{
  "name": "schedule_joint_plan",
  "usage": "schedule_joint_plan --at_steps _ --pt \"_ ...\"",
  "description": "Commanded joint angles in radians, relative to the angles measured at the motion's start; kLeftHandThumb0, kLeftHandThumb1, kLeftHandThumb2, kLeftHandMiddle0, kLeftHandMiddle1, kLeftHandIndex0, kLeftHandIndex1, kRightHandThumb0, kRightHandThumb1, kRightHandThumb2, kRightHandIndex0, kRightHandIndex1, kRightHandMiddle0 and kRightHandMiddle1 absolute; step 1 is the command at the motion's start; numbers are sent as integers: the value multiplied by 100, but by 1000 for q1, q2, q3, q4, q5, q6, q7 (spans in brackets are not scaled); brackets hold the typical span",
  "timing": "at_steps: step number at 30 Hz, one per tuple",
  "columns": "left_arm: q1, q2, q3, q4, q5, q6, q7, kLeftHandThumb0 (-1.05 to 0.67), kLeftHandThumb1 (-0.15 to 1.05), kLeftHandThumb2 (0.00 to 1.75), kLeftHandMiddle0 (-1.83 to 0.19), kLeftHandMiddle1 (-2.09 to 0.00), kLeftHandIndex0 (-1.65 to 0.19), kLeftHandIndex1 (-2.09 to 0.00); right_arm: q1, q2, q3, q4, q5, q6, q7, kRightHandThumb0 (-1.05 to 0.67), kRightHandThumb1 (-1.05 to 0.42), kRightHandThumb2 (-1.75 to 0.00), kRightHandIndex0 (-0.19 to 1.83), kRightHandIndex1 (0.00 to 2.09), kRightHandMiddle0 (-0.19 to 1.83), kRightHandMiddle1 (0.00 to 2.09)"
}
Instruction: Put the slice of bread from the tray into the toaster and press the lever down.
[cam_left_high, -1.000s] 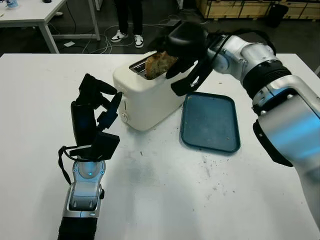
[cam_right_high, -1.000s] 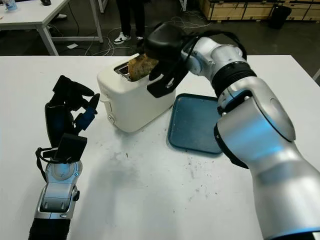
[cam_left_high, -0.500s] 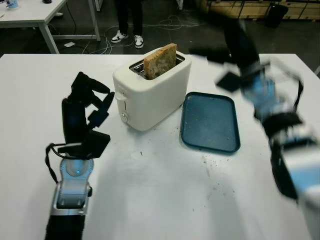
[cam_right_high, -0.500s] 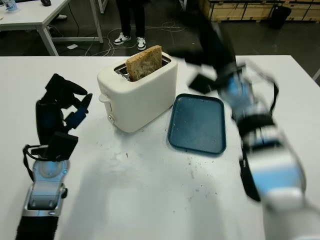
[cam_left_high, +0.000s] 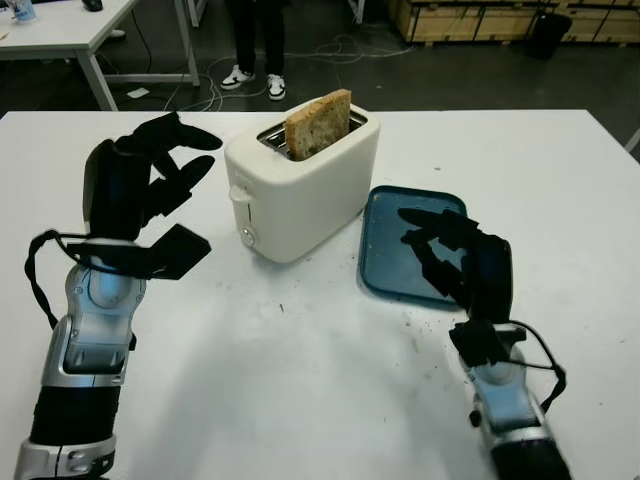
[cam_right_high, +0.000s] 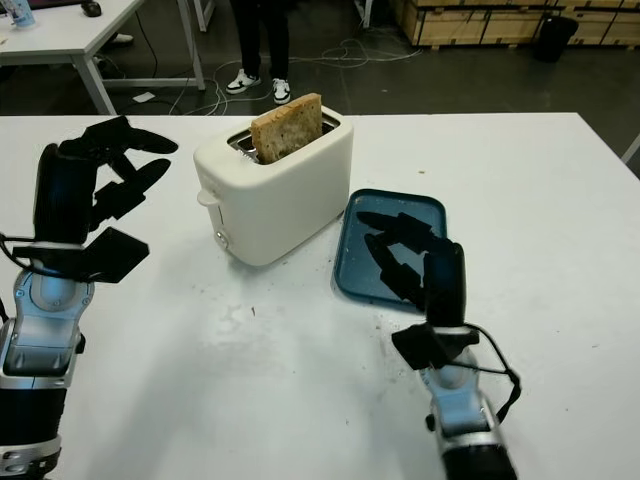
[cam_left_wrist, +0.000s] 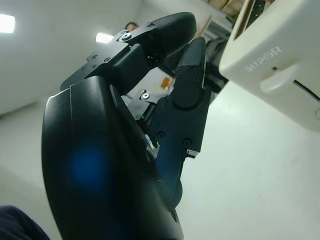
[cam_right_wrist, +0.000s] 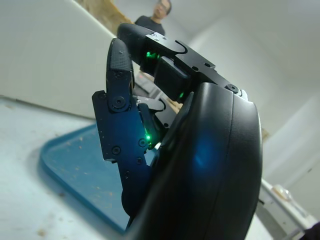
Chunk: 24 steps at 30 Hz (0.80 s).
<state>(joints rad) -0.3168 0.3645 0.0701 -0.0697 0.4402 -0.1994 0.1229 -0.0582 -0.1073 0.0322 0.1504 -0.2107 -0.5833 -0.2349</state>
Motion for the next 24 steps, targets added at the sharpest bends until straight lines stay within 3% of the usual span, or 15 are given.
schedule_joint_plan --at_steps 1,5,14,21,24 --pt "-27 20 -13 16 23 3 -4 -22 85 0 -89 -165 -105 -37 11 34 -10 -32 0 23 -21 -40 -92 -34 76 159 73 106" --pt "-48 45 -38 32 68 19 -24 -22 83 0 -91 -163 -109 -31 8 71 -20 -47 -13 19 -44 -38 -92 -35 73 172 66 124" --pt "-99 127 -102 86 104 63 -163 -13 81 0 -94 -157 -115 -24 -13 79 -36 -30 -49 8 -66 -39 -92 -37 81 175 68 134" --pt "-156 218 -163 71 182 169 -335 -16 84 0 -98 -121 -119 -10 -16 81 -47 -33 -74 26 -95 -41 -92 -31 80 168 79 104" --pt "-166 241 -178 73 201 179 -367 -15 83 0 -101 -118 -120 -8 -16 83 -50 -37 -66 31 -90 -42 -92 -30 82 167 82 100"
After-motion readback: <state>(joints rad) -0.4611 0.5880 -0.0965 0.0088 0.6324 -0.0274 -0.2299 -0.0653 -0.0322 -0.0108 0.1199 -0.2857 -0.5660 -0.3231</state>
